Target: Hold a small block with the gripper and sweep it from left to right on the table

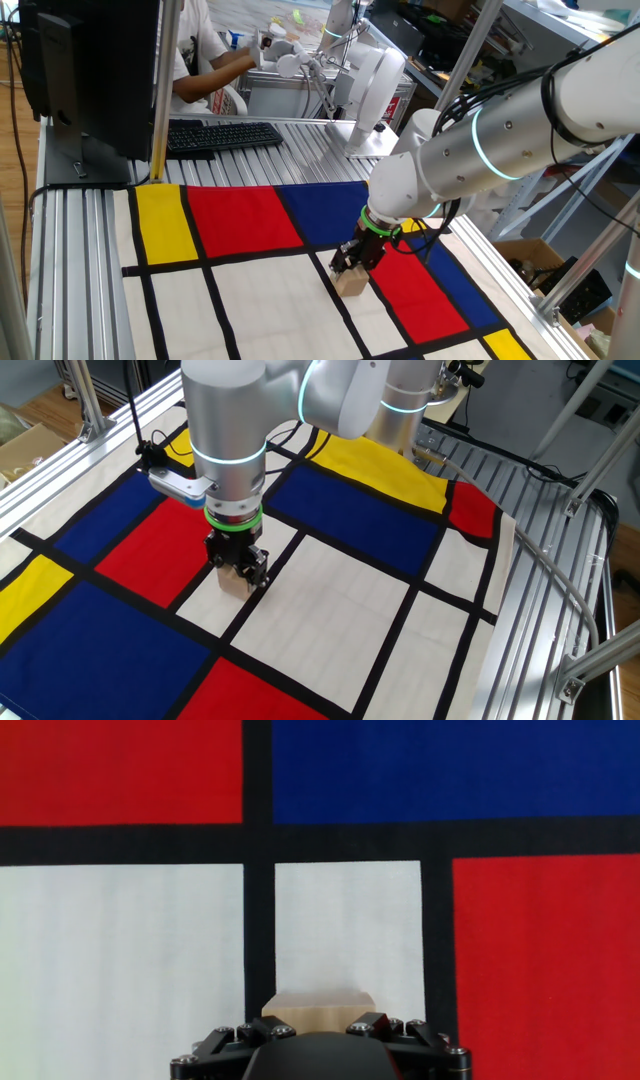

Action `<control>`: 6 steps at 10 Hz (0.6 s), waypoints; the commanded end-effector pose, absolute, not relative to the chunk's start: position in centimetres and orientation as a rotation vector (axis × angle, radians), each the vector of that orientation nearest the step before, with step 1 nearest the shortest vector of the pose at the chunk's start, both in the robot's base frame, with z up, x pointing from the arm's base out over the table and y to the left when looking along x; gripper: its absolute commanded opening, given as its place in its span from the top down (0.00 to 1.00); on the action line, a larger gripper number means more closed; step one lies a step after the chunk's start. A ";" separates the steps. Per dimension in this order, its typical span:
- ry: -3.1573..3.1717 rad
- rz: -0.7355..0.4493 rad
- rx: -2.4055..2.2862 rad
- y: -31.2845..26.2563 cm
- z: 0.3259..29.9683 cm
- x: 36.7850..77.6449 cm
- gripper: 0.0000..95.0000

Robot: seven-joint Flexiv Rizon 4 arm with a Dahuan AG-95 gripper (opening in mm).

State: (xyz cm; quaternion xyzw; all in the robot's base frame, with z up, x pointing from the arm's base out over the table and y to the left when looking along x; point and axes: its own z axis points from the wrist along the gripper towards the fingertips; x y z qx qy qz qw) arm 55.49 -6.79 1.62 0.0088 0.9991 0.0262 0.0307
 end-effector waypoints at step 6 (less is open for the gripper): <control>3.079 0.090 0.039 -6.1 1.6 55.4 1.00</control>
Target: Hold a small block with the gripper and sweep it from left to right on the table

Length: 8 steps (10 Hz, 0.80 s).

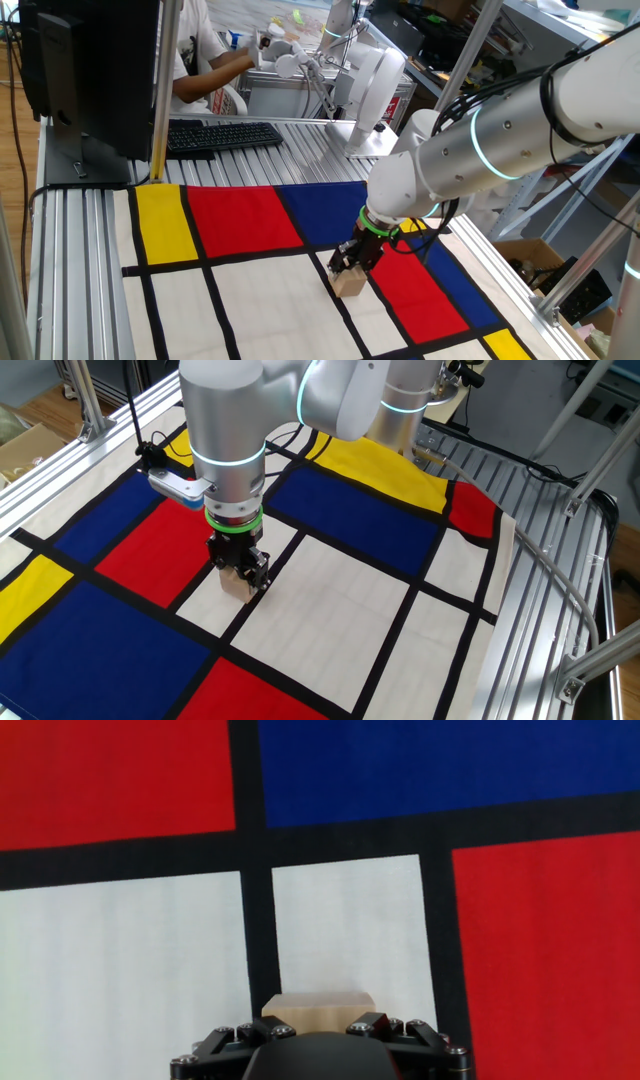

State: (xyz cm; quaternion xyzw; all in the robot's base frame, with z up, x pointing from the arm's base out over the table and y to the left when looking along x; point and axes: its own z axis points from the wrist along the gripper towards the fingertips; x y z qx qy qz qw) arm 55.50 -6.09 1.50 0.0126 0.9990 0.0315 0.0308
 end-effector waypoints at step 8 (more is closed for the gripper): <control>3.075 0.085 0.049 -5.5 1.5 55.3 1.00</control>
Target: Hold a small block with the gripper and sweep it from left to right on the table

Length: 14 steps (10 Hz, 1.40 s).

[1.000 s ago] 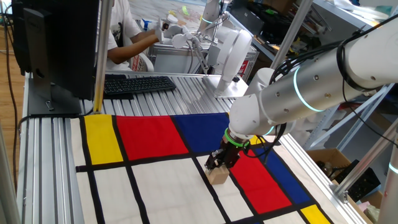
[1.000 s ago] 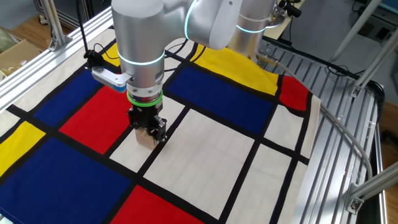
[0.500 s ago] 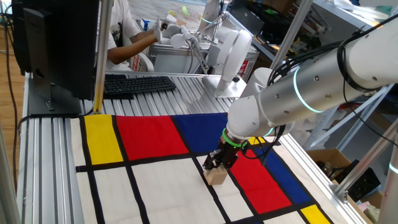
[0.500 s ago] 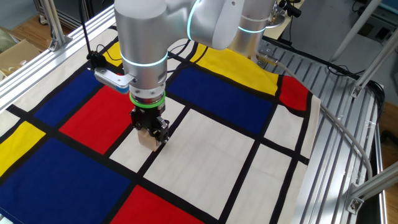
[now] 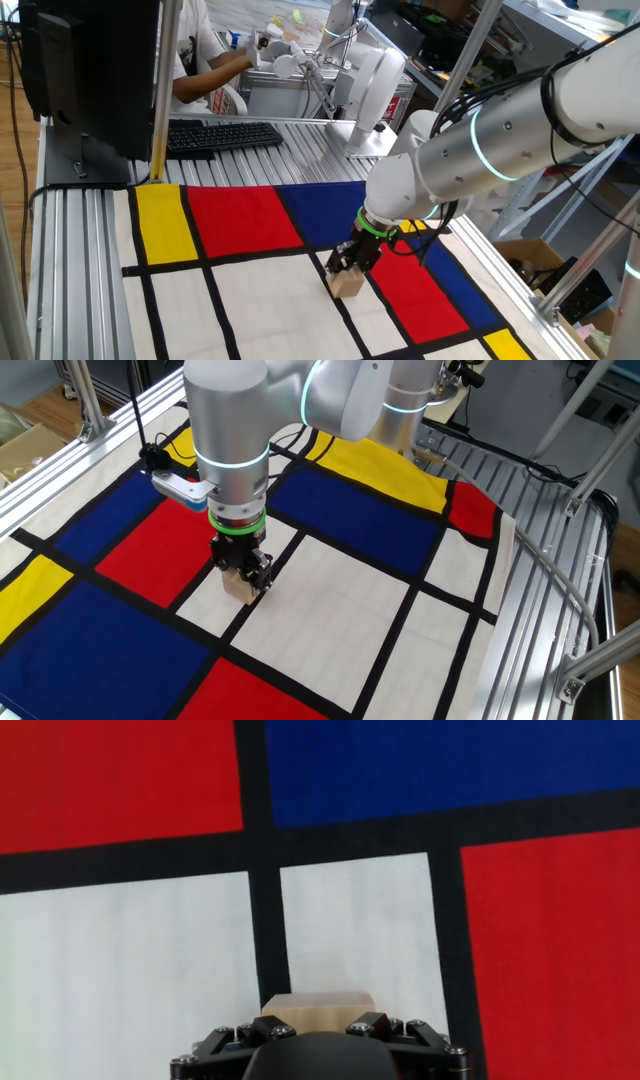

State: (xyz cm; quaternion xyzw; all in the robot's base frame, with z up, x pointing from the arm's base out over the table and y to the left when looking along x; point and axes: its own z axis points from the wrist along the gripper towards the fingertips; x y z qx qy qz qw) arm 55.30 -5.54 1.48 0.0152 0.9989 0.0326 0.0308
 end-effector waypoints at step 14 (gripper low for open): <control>3.074 0.090 0.061 -4.9 1.5 55.2 1.00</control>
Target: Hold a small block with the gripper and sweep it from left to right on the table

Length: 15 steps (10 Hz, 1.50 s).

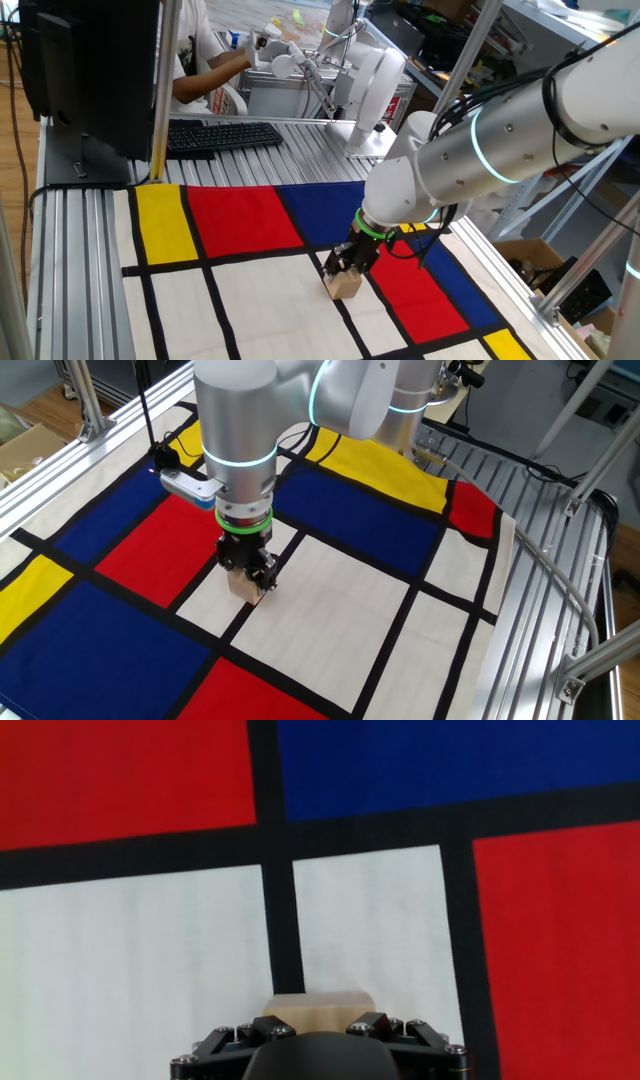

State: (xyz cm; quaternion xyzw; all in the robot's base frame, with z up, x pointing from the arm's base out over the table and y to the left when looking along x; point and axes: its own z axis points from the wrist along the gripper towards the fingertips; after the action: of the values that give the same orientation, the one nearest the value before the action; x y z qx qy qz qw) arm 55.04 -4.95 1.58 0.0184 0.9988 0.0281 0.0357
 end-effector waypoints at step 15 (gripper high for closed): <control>3.066 0.067 0.060 -4.9 1.5 55.1 1.00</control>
State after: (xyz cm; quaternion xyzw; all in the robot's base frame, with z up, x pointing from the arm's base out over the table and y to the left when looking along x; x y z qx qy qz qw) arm 55.16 -4.93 1.54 0.0200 0.9989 0.0222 0.0371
